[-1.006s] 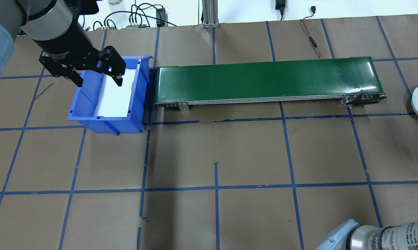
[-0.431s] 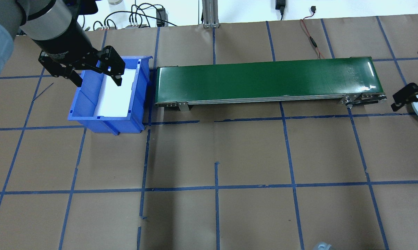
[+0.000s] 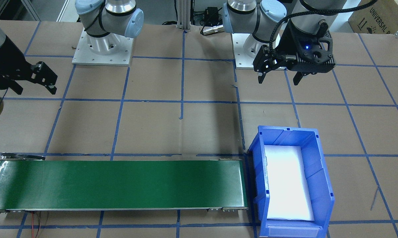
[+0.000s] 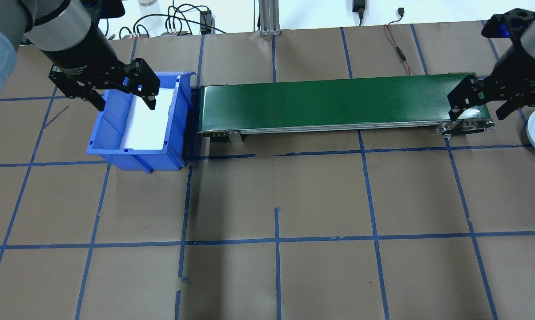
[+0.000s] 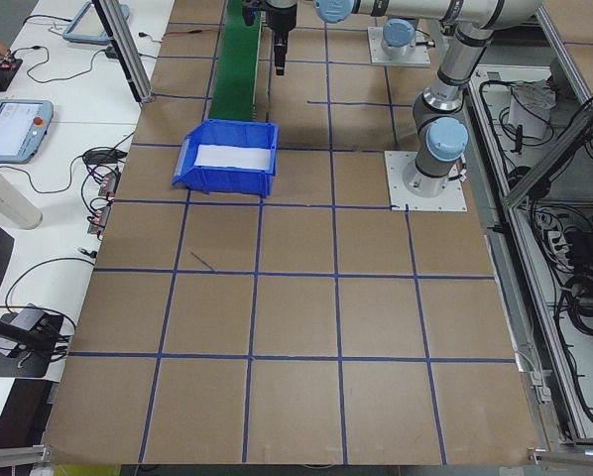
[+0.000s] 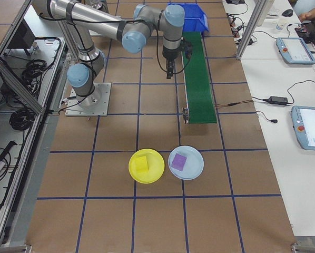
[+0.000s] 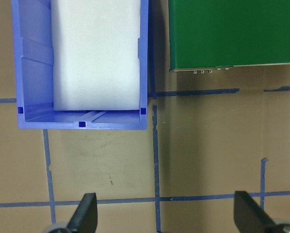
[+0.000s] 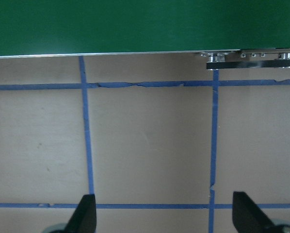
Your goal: Move block left to right into plate
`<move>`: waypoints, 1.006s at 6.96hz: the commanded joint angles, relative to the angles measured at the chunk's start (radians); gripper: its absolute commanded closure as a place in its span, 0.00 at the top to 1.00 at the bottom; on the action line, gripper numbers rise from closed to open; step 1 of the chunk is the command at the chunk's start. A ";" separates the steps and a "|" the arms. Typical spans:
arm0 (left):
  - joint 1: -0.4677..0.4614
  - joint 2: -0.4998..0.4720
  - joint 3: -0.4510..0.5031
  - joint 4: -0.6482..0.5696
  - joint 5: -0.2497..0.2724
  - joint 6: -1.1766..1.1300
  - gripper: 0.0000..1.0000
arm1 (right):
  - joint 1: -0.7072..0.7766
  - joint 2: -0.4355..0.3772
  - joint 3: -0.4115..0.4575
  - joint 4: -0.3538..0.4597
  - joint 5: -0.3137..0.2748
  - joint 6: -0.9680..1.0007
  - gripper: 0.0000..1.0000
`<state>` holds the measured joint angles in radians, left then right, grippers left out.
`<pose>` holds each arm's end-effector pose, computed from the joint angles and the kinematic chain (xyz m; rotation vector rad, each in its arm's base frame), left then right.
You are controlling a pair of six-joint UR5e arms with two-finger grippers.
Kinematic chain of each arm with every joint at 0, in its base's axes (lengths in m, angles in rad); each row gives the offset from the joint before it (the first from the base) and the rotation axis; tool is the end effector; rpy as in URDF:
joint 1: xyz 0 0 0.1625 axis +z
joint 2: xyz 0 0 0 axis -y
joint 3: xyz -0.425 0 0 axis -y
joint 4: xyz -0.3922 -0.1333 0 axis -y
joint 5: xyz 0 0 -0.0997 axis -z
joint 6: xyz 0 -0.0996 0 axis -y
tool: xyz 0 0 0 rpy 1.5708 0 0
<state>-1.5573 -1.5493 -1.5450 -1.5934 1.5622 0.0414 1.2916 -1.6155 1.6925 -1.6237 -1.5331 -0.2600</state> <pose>-0.1276 -0.4865 0.5088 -0.0439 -3.1331 0.0390 0.0024 -0.4889 0.4550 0.0304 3.0986 0.0204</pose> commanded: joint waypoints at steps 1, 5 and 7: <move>-0.001 0.000 0.000 0.001 -0.002 0.000 1.00 | 0.166 -0.003 -0.066 0.064 0.001 0.228 0.99; -0.004 0.000 0.000 0.000 0.004 -0.002 1.00 | 0.287 0.002 -0.073 0.055 0.005 0.320 0.99; -0.003 0.000 0.006 0.000 0.002 0.000 1.00 | 0.287 0.005 -0.070 0.056 0.008 0.321 0.99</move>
<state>-1.5602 -1.5493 -1.5418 -1.5932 1.5643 0.0410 1.5783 -1.6119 1.6207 -1.5687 -1.5259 0.0605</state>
